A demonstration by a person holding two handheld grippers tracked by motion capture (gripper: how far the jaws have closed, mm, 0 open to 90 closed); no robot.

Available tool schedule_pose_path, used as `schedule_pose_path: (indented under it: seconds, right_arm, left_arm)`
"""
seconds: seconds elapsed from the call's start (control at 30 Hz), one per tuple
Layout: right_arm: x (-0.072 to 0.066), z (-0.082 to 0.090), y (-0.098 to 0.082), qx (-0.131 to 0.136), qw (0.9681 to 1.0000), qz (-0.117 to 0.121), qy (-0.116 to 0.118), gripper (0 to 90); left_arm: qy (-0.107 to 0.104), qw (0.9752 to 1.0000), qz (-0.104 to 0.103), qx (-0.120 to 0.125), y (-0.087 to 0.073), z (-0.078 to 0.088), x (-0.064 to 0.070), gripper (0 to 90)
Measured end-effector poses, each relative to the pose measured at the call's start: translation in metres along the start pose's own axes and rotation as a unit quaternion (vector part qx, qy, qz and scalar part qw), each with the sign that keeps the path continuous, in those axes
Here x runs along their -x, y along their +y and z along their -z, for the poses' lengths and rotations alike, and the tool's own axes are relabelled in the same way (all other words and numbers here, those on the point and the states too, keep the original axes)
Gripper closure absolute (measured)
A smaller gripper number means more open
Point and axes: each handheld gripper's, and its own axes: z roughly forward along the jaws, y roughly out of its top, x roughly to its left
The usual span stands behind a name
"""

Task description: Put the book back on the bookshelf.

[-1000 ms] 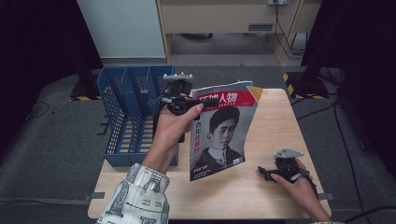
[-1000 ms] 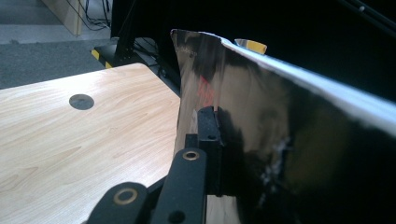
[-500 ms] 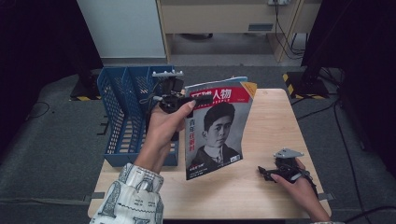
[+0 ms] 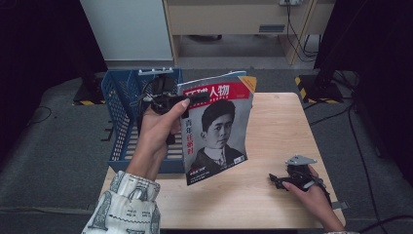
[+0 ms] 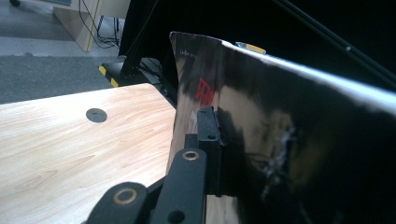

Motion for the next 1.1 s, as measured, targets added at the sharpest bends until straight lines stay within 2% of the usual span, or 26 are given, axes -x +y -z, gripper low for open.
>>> schedule_pose_path:
  seconds: [0.4,0.67,0.87,1.1]
  right_arm:
    - [0.0,0.0,0.0,-0.002,1.0,-0.001,0.001,5.8]
    - [0.0,0.0,0.0,-0.001,1.0,-0.001,0.001,5.8]
    - [0.0,0.0,0.0,-0.001,1.0,-0.001,0.001,5.8]
    - [0.0,0.0,0.0,0.0,1.0,-0.001,0.0,5.8]
  left_arm:
    - [0.006,0.9999,-0.004,0.013,0.011,0.016,0.004,86.0]
    - [0.012,0.9997,-0.002,0.021,0.014,0.03,0.0,86.1]
    - [0.026,0.9993,-0.002,0.028,0.017,0.045,-0.005,86.2]
    - [0.032,0.9989,-0.001,0.034,0.017,0.055,-0.011,86.2]
